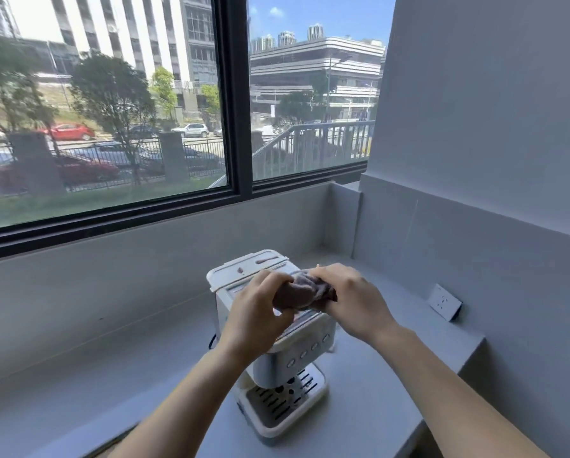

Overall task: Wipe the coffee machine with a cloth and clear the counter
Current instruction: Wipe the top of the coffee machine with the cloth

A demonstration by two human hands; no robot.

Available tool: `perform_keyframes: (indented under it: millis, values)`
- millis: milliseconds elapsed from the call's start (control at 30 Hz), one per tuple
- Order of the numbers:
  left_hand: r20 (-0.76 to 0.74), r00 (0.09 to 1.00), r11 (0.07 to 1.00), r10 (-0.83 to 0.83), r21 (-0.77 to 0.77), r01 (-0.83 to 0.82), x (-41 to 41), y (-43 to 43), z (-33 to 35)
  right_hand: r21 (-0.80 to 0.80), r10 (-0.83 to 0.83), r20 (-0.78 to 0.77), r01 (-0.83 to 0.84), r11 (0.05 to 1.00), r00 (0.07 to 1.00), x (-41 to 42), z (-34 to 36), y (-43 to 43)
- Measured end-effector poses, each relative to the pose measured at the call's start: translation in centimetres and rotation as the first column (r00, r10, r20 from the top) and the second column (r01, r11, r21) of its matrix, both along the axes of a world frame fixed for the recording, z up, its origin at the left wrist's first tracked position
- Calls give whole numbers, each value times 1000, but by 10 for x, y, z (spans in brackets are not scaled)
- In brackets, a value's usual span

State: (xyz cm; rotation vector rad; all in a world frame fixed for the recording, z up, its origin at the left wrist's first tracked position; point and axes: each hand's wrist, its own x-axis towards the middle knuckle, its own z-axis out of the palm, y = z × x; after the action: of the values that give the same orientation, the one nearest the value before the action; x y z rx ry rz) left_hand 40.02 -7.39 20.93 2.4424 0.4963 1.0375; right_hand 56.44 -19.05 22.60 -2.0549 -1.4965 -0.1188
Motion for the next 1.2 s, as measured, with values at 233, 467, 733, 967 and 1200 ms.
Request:
perform_keyframes:
  millis: [233,467,733,967,1200]
  values:
    - [-126,976,980,180,105,-168,12,-21,-20,-117,204,-92,-214,970,975,31,-19,8]
    - [-17,983,982,182,59,-181,3,-28,-42,-33,278,-376,-312,949,884,16,-18,21]
    - [-38,931,917,364,190,-351,3,-21,-74,99,115,-109,-104,990,987,12,-42,30]
    - [159,944,915,288,246,-320,0,-15,-97,117,159,-14,-156,981,987,-5,-50,26]
    - [217,936,907,277,262,-330,3,-13,-97,99,111,-116,-100,990,987,18,-35,45]
